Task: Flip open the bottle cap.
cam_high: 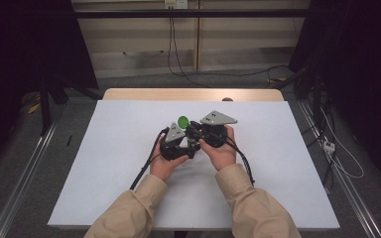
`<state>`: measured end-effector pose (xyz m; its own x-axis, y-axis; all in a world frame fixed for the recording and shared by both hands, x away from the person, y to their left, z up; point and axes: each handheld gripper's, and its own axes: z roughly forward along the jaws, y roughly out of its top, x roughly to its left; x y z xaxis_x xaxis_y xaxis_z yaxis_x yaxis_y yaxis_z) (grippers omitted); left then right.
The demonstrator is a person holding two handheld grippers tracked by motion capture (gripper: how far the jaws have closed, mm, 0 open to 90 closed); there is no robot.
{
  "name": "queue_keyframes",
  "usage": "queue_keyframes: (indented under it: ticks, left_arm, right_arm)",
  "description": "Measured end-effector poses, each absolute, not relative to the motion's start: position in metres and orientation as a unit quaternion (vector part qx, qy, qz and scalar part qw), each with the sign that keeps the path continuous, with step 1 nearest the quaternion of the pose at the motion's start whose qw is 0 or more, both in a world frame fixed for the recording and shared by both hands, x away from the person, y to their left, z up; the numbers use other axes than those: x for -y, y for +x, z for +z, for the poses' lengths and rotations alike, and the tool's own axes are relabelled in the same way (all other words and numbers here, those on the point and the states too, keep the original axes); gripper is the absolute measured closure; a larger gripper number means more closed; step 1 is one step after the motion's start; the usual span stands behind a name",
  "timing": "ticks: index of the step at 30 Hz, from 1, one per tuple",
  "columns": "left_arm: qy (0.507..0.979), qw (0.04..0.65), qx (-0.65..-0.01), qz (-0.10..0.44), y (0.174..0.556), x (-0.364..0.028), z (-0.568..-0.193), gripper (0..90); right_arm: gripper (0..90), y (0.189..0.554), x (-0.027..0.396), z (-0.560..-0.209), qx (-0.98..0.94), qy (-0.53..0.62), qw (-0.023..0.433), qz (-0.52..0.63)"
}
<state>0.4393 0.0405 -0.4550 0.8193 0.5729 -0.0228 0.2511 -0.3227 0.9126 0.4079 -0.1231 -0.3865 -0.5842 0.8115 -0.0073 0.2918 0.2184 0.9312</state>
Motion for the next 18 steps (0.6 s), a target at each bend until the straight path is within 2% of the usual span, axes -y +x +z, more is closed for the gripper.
queue_keyframes:
  ticks: [2, 4, 6, 8, 9, 12, 18]
  left_arm:
    - [0.799, 0.519, -0.261, 0.153, 0.439, -0.042, -0.455, 26.2]
    - [0.799, 0.52, -0.259, 0.157, 0.438, -0.044, -0.454, 23.9]
    - [0.799, 0.522, -0.258, 0.151, 0.437, -0.045, -0.453, 21.0]
    - [0.802, 0.518, -0.255, 0.155, 0.436, -0.046, -0.451, 17.2]
    - [0.801, 0.521, -0.255, 0.146, 0.435, -0.047, -0.451, 16.8]
    - [0.806, 0.517, -0.255, 0.131, 0.434, -0.051, -0.448, 12.0]
    - [0.803, 0.522, -0.26, 0.126, 0.43, -0.064, -0.441, 8.8]
  right_arm:
    - [73.0, 0.408, 0.124, -0.386, -0.734, 0.38, 0.261, 0.499]
    - [64.8, 0.407, 0.125, -0.386, -0.731, 0.386, 0.261, 0.5]
    - [61.8, 0.407, 0.126, -0.386, -0.729, 0.388, 0.259, 0.501]
    - [53.8, 0.405, 0.126, -0.387, -0.726, 0.395, 0.257, 0.501]
    - [53.4, 0.405, 0.127, -0.387, -0.725, 0.396, 0.257, 0.501]
    - [41.8, 0.402, 0.128, -0.388, -0.725, 0.399, 0.255, 0.5]
    - [29.6, 0.398, 0.131, -0.389, -0.722, 0.403, 0.245, 0.505]
